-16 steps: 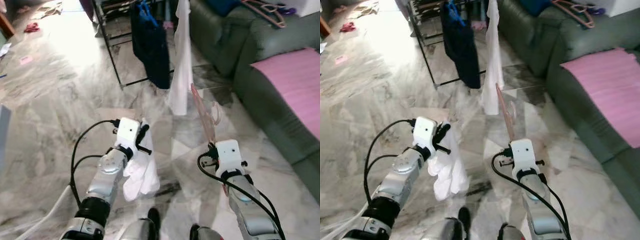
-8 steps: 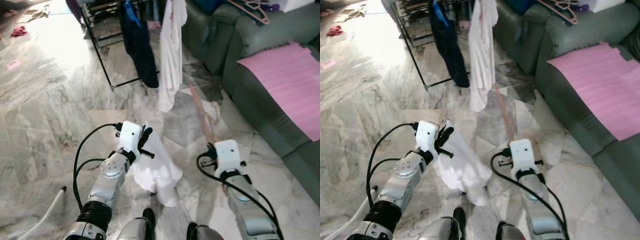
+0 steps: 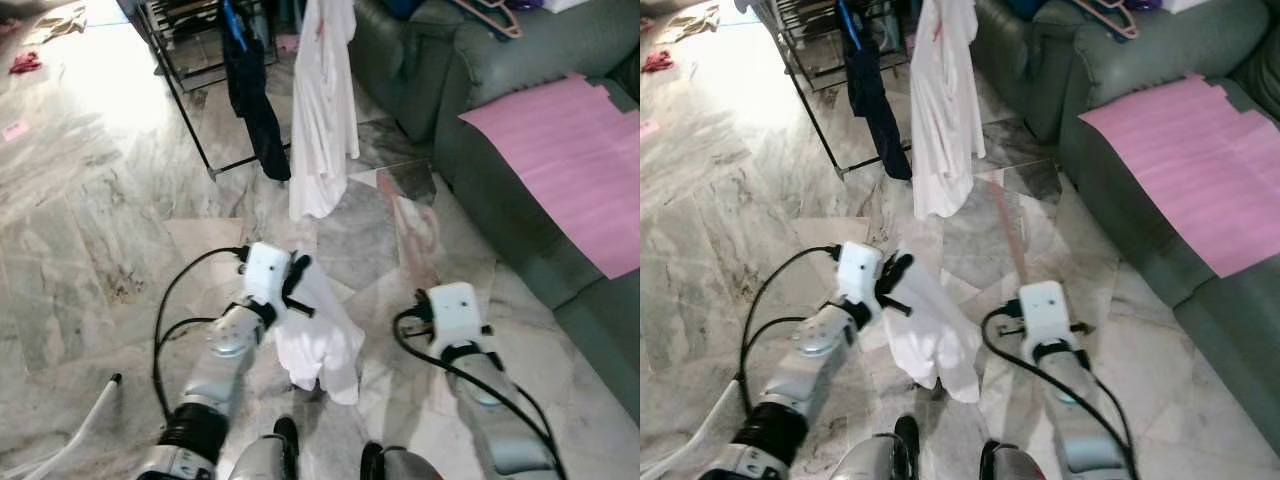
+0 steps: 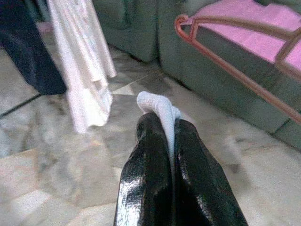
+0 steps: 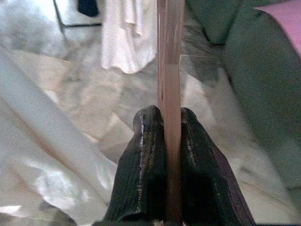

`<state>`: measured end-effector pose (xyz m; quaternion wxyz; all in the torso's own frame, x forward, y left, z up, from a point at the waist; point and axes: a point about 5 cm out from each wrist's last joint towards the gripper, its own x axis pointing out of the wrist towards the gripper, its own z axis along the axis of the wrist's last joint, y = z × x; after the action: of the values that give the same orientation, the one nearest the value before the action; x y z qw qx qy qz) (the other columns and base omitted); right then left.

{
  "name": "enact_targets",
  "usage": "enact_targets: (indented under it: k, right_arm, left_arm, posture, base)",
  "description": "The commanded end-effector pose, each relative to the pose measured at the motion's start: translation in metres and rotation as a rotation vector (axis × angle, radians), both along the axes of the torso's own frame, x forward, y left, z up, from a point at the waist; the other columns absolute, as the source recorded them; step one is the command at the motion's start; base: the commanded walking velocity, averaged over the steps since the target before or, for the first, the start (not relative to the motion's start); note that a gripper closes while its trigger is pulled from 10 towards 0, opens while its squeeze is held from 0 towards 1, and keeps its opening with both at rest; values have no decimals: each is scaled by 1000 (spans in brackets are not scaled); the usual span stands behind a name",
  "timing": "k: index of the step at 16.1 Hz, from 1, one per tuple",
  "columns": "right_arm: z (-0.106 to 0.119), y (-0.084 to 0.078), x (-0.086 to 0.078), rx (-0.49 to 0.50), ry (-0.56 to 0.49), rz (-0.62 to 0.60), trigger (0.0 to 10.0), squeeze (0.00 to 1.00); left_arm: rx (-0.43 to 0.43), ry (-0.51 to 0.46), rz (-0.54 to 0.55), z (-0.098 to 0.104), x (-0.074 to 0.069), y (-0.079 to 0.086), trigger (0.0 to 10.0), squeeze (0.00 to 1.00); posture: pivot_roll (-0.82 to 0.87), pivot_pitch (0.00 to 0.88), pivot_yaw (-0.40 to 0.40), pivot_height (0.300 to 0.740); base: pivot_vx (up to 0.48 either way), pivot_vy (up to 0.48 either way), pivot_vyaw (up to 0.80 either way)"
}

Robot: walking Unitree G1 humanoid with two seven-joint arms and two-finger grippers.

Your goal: Hang hanger

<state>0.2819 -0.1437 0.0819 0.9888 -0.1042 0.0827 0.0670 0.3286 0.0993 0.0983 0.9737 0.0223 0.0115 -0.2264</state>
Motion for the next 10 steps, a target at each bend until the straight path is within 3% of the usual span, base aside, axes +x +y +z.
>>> enact_targets:
  k: [1,5,7,10]
  right_arm:
    - [-2,1,-3,-3,14,11,10000,0]
    - [7,-12,-5,-15,-8,81,10000,0]
    - [25,-36,-8,-42,-59,154,10000,0]
    - [40,-51,-13,-106,-83,246,10000,0]
  left_arm:
    - [-1,-9,-1,1,0,1,10000,0]
    - [86,-116,-60,19,10,7,10000,0]
    - [200,-230,-135,47,24,18,10000,0]
    - [358,-345,-189,70,34,28,10000,0]
  posture:
    - [-22,250,90,740]
    - [-20,261,91,740]
    - [-21,270,95,740]
    - [-26,271,99,740]
  base:
    - [0,0,0]
    - [0,0,0]
    - [0,0,0]
    - [0,0,0]
